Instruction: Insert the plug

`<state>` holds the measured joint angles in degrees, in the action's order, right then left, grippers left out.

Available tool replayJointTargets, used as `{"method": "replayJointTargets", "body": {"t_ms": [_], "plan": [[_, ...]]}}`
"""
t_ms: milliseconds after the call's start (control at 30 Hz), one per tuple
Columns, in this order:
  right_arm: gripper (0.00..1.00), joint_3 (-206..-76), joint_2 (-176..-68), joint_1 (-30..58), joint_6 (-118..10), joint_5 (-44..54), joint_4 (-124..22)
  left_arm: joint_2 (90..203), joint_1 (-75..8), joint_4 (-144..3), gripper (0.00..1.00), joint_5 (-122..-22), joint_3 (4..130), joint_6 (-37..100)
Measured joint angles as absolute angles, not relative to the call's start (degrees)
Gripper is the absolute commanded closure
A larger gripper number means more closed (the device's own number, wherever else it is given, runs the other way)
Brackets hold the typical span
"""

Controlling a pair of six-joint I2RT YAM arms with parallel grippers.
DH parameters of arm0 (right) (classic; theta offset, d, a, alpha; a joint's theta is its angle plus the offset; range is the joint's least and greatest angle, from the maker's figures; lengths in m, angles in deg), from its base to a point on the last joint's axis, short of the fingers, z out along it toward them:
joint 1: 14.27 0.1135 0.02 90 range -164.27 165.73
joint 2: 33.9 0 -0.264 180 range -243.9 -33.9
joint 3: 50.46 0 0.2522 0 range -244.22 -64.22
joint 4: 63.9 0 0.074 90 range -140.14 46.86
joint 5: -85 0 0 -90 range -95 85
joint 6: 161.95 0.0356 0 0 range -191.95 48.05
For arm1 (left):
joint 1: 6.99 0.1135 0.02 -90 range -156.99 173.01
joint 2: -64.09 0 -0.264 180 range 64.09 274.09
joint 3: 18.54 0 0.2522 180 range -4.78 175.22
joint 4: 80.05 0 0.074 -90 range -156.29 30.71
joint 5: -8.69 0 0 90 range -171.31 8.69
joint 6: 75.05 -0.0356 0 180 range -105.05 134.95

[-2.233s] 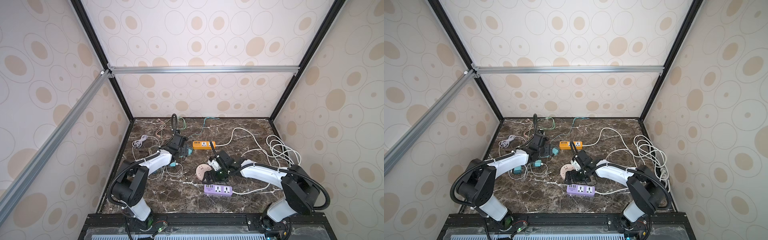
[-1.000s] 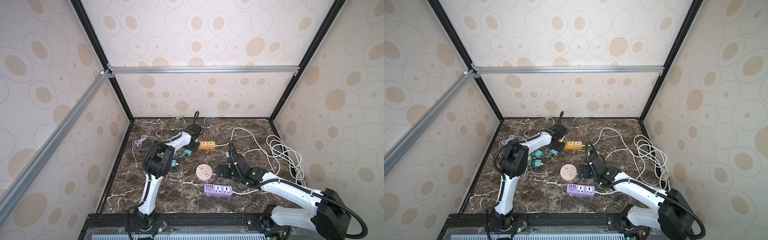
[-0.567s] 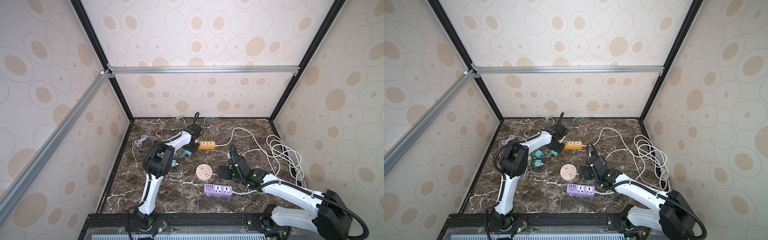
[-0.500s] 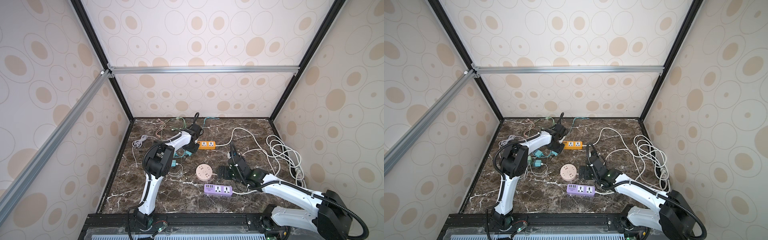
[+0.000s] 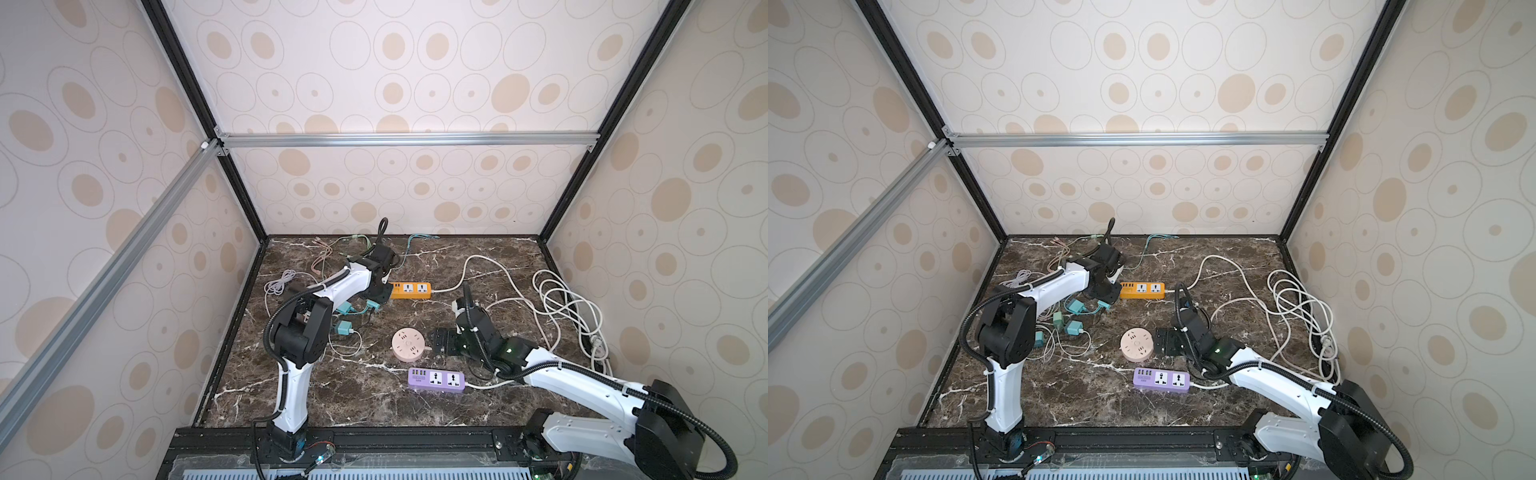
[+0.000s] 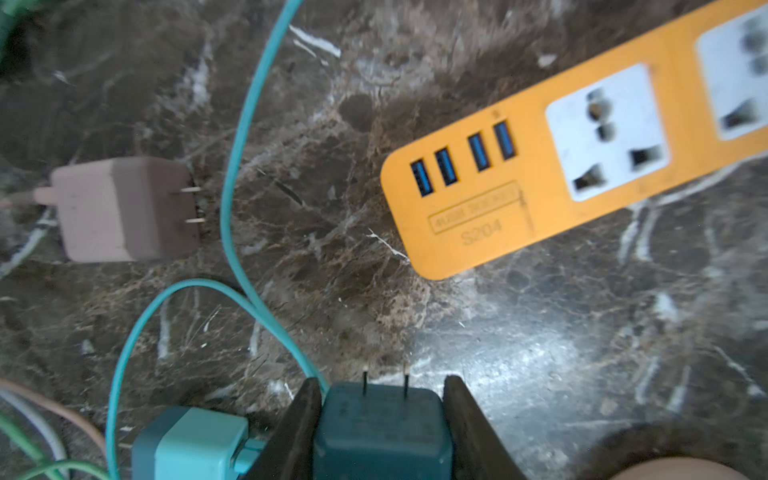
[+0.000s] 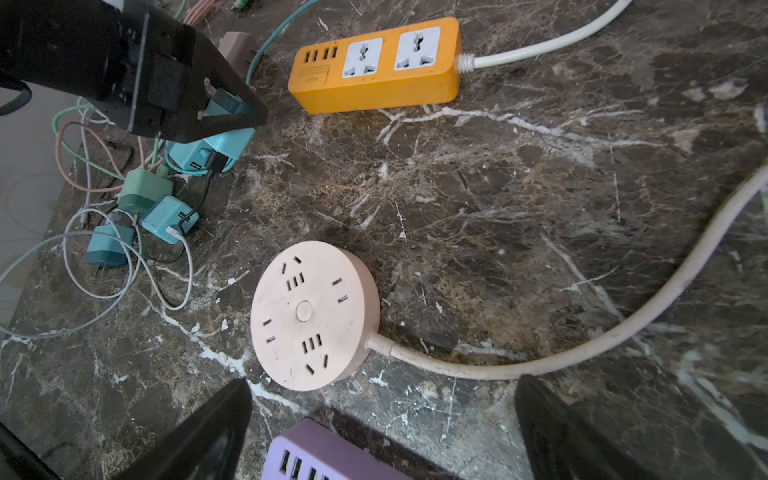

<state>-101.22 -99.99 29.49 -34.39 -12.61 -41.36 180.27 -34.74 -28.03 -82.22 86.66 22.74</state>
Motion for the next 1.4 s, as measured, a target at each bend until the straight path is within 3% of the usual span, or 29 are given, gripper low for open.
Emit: {"method": "replayJointTargets", "body": {"t_ms": [567,933,1167,1333,1367,1400], "plan": [[0.03,-100.36,-103.68,29.49,-48.01,-0.55,-64.68,159.62,-35.06,-39.78,1.00,-77.04,82.75,35.40],[0.02,-105.54,-123.53,30.32,-58.13,8.26,-82.54,150.88,-34.80,-45.71,1.00,-73.24,83.91,38.39],[0.04,-110.62,-137.69,30.85,-57.45,8.46,-94.89,149.61,-34.34,-46.21,1.00,-71.09,84.35,39.16],[0.13,-117.33,-144.55,31.46,-56.99,8.09,-101.07,148.17,-33.67,-46.19,1.00,-70.88,84.30,39.33],[0.20,-118.48,-145.36,31.75,-57.08,7.98,-101.86,147.93,-33.51,-46.21,1.00,-70.88,84.28,39.40],[0.33,-119.93,-146.34,32.12,-57.28,7.67,-102.76,147.69,-33.25,-46.19,1.00,-70.90,84.28,39.46]]}}
